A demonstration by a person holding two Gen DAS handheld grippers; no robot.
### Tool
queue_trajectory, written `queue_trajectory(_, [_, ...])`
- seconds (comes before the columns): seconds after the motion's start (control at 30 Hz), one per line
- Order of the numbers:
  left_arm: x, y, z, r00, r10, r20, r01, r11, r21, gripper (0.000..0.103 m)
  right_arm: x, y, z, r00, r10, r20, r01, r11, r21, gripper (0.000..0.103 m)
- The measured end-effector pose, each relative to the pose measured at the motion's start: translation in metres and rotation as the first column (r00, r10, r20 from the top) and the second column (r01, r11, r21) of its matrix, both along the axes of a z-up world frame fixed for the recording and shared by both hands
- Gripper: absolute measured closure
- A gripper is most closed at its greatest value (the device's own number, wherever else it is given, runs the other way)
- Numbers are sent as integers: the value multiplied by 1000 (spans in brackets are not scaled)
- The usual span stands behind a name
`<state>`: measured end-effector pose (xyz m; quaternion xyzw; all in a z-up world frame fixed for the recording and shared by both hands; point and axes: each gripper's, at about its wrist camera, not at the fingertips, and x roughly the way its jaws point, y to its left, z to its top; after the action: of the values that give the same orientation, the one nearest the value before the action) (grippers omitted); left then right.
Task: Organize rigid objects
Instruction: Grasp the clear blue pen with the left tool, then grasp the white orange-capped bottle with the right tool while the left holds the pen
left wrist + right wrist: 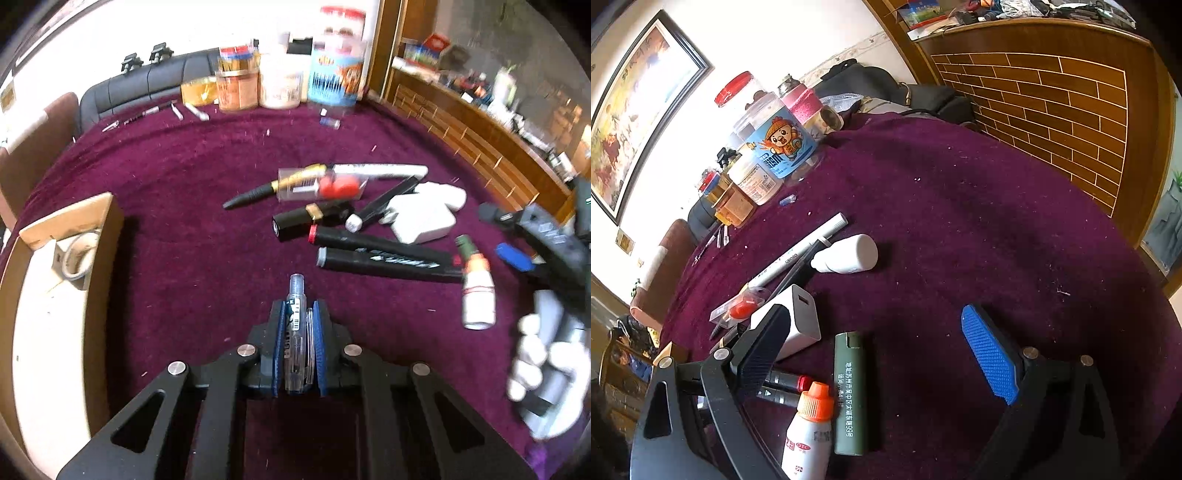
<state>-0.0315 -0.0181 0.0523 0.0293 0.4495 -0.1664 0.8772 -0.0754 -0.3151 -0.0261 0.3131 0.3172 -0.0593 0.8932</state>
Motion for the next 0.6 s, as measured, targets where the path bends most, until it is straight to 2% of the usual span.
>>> queue_trajectory(0.13, [-17, 23, 26, 1000, -3, 26, 5, 996, -93, 91, 0, -1, 0, 1000, 2, 1, -2, 1000, 7, 9])
queue_trajectory(0.2, [-25, 37, 35, 999, 3, 39, 2, 992, -129, 91, 0, 3, 3, 1000, 2, -26, -3, 999, -32, 14])
queue_trajectory(0.3, [-33, 53, 42, 999, 16, 51, -8, 988, -153, 91, -9, 17, 13, 998, 43, -46, -49, 992, -120, 27])
queue_trajectory(0.37, [-38, 64, 43, 998, 30, 57, -21, 987, -158, 91, -20, 27, 19, 996, 78, -46, -85, 985, -149, 27])
queue_trajectory(0.5, [-43, 83, 41, 996, 65, 54, -53, 980, -191, 91, -39, 52, 36, 993, 114, -37, -120, 957, -266, 27])
queue_trajectory(0.6, [-45, 92, 39, 996, 77, 54, -64, 975, -214, 91, -38, 74, 37, 985, 158, -64, -170, 933, -316, 27])
